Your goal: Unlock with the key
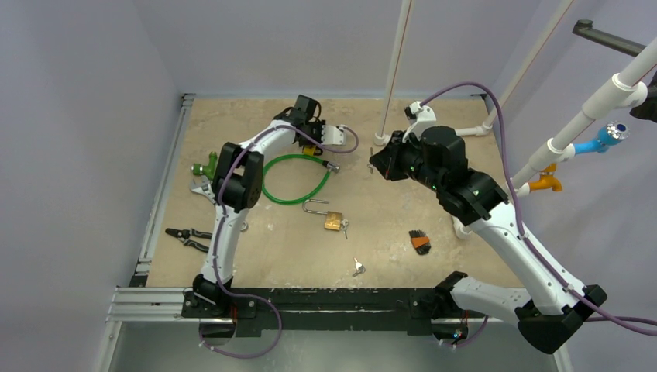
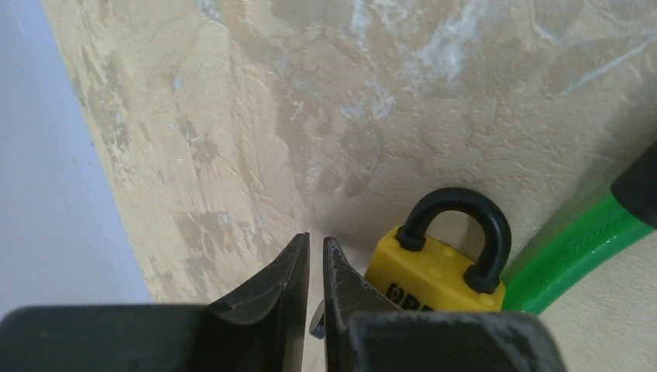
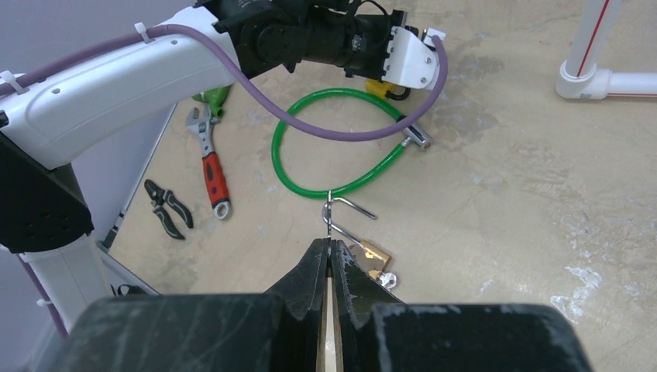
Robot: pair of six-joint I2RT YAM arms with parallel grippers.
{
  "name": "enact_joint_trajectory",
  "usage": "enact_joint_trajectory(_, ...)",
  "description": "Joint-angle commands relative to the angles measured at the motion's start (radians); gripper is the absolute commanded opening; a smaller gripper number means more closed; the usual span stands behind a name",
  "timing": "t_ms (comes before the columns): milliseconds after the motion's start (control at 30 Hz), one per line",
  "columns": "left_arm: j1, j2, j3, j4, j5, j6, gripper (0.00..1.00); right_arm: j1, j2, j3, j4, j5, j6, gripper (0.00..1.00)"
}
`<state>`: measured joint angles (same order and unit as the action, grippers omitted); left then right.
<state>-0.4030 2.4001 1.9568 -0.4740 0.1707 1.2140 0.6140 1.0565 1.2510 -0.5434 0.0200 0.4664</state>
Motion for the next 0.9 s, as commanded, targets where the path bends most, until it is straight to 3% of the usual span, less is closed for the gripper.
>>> enact_joint_trajectory(0,0.032,-0.056,0.101,-0.030,-0.018,-0.113,0.16,-0.005,-0.030,-0.008,0.054,-0.016,-0.005,0.00)
enact_joint_trajectory(200,0.070,-0.131,0.162,-0.223,0.159,-0.123,0.32,-0.004,-0.025,-0.020,0.070,-0.018,-0.007,0.00)
enact_joint_trajectory(300,0.084,-0.161,0.176,-0.406,0.356,-0.046,0.39,-0.003,-0.024,-0.022,0.072,-0.017,-0.008,0.00)
enact_joint_trajectory(367,0.083,-0.157,0.186,-0.519,0.413,0.037,0.41,-0.004,-0.025,-0.022,0.068,-0.018,-0.008,0.00)
enact_joint_trajectory(467,0.083,-0.176,0.135,-0.518,0.451,0.006,0.43,-0.004,-0.026,-0.017,0.067,-0.018,-0.011,0.00)
enact_joint_trajectory(567,0.069,-0.178,0.098,-0.400,0.395,-0.190,0.44,-0.005,-0.028,-0.018,0.069,-0.017,-0.018,0.00)
enact_joint_trajectory(700,0.019,-0.159,0.052,-0.277,0.161,-0.354,0.62,-0.005,-0.032,-0.024,0.080,-0.017,-0.022,0.00)
enact_joint_trajectory(800,-0.045,-0.120,0.050,-0.249,-0.070,-0.401,0.61,-0.005,-0.037,-0.030,0.084,-0.017,-0.024,0.00)
enact_joint_trajectory(867,-0.048,-0.097,0.082,-0.264,-0.093,-0.472,0.60,-0.006,-0.039,-0.032,0.085,-0.017,-0.026,0.00)
